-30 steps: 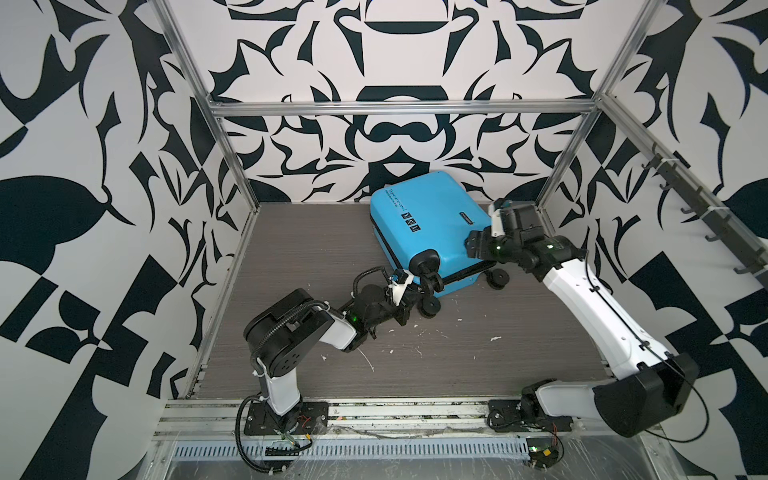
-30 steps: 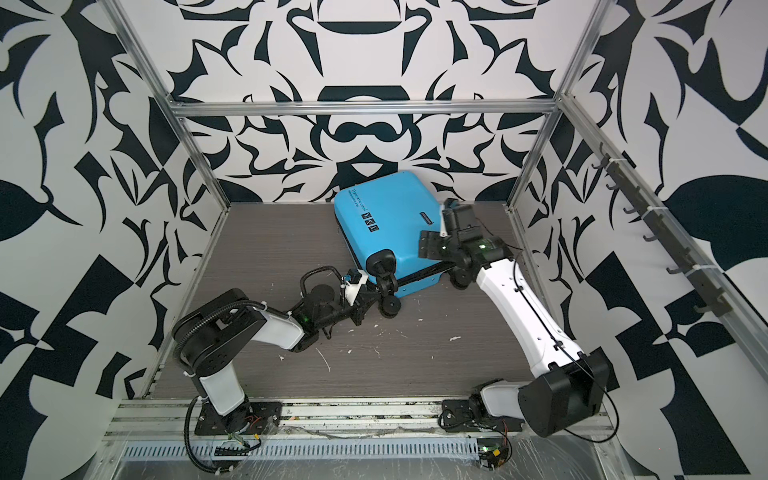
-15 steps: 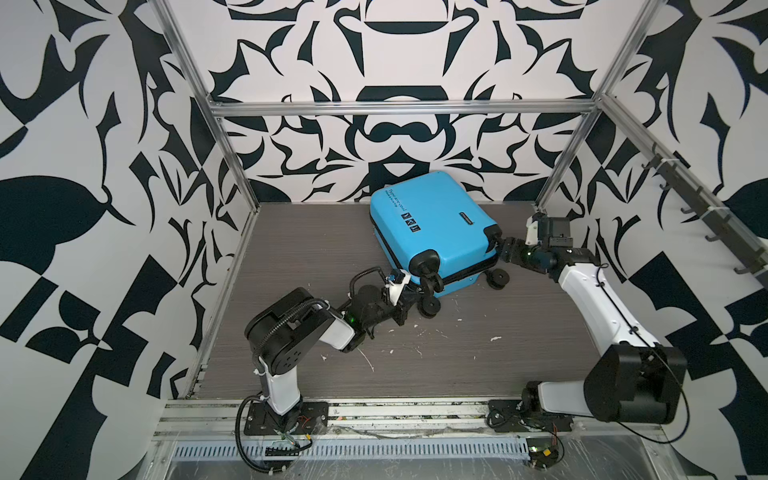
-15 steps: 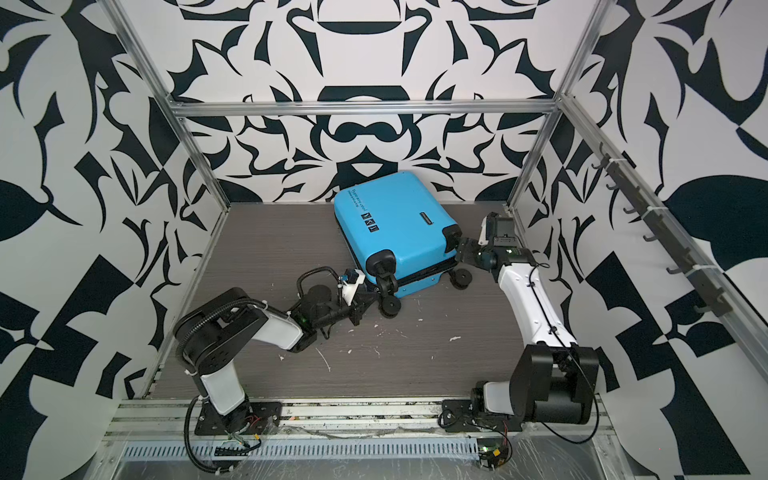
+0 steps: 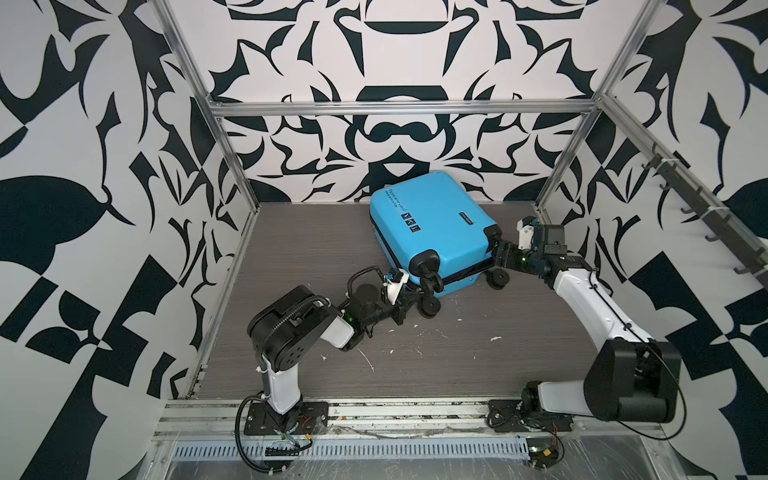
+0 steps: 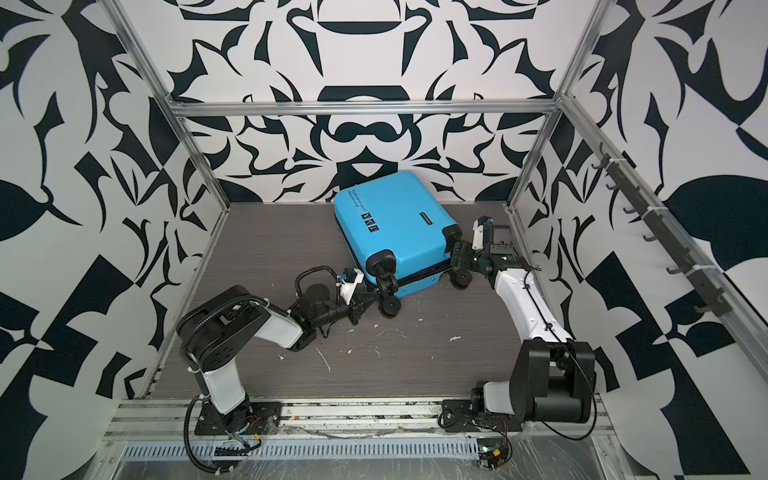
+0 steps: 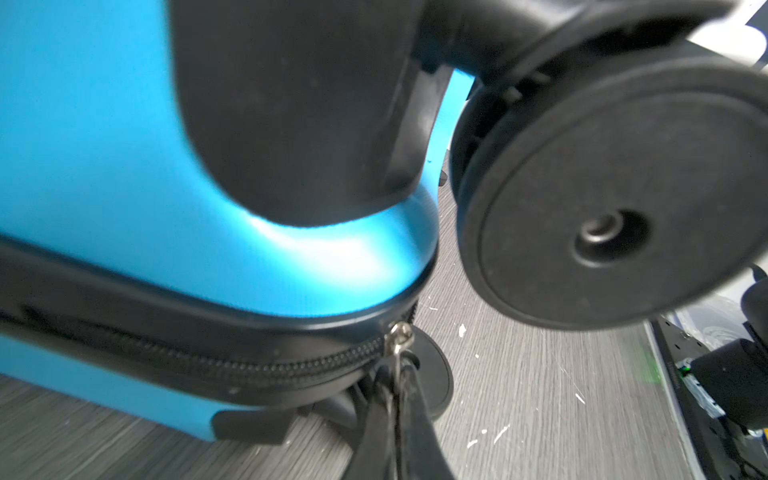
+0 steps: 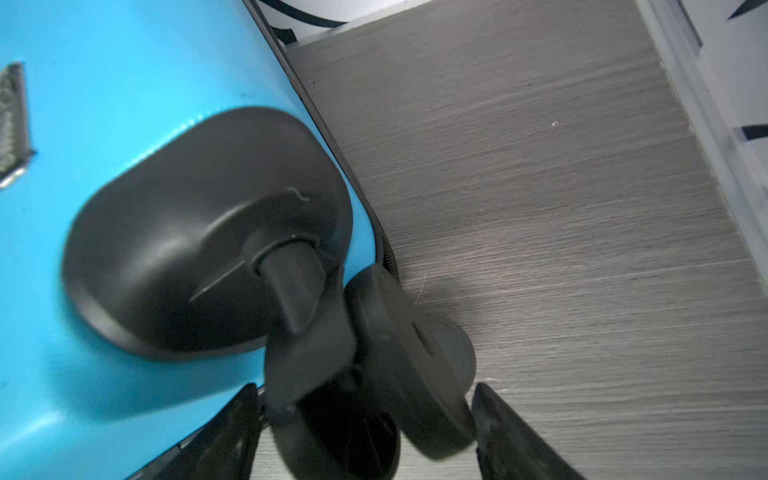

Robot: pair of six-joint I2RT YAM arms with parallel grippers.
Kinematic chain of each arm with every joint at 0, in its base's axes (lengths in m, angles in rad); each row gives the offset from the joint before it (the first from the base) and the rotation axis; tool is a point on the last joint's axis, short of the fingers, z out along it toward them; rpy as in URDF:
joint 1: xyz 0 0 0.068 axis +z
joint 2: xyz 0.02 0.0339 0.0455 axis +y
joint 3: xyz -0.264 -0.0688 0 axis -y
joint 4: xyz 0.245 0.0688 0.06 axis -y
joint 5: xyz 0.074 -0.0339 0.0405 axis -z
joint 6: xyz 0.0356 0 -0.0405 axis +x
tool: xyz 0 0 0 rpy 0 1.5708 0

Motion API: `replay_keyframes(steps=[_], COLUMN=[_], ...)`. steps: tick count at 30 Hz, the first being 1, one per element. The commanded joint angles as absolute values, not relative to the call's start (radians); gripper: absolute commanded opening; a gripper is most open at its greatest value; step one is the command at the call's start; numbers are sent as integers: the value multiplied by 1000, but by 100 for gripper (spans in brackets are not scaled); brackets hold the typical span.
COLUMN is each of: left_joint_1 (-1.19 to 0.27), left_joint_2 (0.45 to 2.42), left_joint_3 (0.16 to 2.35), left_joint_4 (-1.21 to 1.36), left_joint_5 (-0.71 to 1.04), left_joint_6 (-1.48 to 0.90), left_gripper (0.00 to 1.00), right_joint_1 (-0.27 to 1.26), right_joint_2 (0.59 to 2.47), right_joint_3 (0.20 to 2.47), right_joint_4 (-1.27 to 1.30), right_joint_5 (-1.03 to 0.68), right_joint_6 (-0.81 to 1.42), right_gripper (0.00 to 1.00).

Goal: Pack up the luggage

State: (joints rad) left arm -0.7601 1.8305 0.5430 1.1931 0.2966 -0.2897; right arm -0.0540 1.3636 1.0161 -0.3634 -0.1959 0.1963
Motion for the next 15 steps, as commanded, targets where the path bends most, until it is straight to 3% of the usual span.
replay_keyframes(steps=[1, 5, 11, 15], left_joint_1=[-757, -756, -759, -770], left_joint_2=[1835, 1835, 1826, 1807], left_joint_3=[552, 551, 549, 531], left_joint_4=[1326, 1331, 1331, 1331], left_joint_5=[331, 330, 324, 291], left_joint_6=[-301, -302, -290, -259], left_gripper=[0, 0, 0, 0], right_joint_1=[-54, -54, -53, -39], right_joint_2=[1378, 1389, 1391, 1359], right_joint_3=[1084, 1095, 1082, 1038], right_joint_4=[-358, -364, -351, -329], right_joint_5=[-225, -248, -332, -345], right_joint_6=[175, 173, 216, 261], right_gripper=[68, 49, 3, 0])
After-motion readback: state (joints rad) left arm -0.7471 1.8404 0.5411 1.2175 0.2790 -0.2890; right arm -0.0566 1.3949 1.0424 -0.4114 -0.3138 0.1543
